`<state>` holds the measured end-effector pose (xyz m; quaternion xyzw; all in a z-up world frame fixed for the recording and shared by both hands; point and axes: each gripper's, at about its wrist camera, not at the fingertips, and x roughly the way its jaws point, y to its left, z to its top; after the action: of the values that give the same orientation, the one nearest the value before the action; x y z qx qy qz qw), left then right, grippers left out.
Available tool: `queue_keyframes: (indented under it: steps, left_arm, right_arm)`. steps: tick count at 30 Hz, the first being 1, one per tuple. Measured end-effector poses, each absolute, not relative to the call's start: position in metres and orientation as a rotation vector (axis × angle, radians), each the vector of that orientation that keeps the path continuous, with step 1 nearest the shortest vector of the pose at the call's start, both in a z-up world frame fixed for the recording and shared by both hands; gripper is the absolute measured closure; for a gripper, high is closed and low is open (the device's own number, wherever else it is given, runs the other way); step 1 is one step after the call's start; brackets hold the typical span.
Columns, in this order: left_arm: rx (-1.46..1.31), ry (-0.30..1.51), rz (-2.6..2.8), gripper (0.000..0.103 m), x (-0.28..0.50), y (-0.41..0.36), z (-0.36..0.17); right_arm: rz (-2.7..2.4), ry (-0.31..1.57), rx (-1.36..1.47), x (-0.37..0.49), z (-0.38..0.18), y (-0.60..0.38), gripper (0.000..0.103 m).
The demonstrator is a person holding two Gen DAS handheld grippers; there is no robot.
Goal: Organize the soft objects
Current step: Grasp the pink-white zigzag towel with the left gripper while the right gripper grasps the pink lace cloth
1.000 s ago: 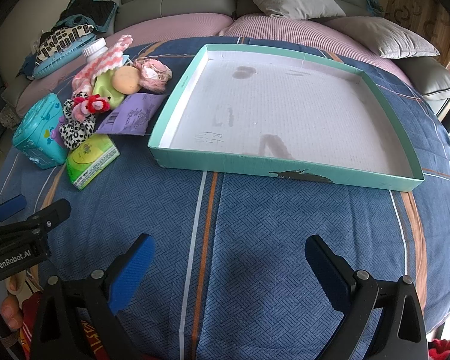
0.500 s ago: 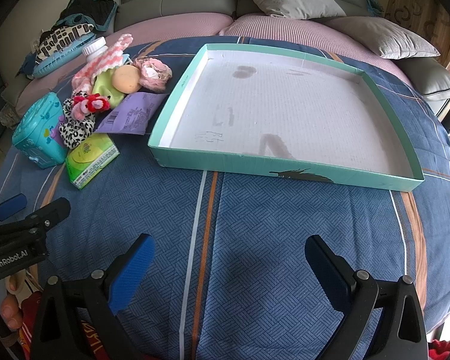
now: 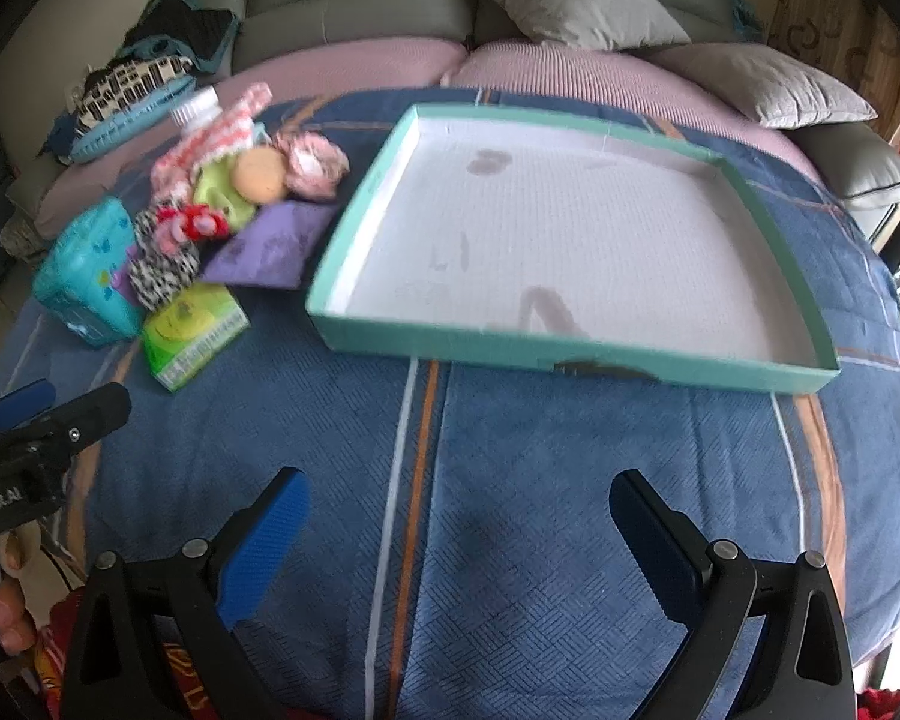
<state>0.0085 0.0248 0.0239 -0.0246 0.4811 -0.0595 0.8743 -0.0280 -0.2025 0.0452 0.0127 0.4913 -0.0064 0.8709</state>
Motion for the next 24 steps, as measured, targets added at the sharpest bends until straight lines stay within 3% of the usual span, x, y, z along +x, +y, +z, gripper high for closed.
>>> queue_keyframes:
  steps: [11, 18, 24]
  left_arm:
    - [-0.083, 0.857, -0.106, 0.000, 0.069, 0.058, 0.099]
    - [-0.171, 0.849, -0.046, 0.000, 0.117, 0.072, 0.105]
    - [-0.170, 0.957, 0.039, 0.000, 0.157, 0.064, 0.095]
  right_arm:
    - [0.076, 0.868, 0.046, 0.031, 0.112, -0.193, 0.001]
    - [0.162, 0.852, 0.039, 0.084, 0.119, -0.171, 0.001]
    - [0.190, 0.857, 0.016, 0.119, 0.109, -0.157, 0.001]
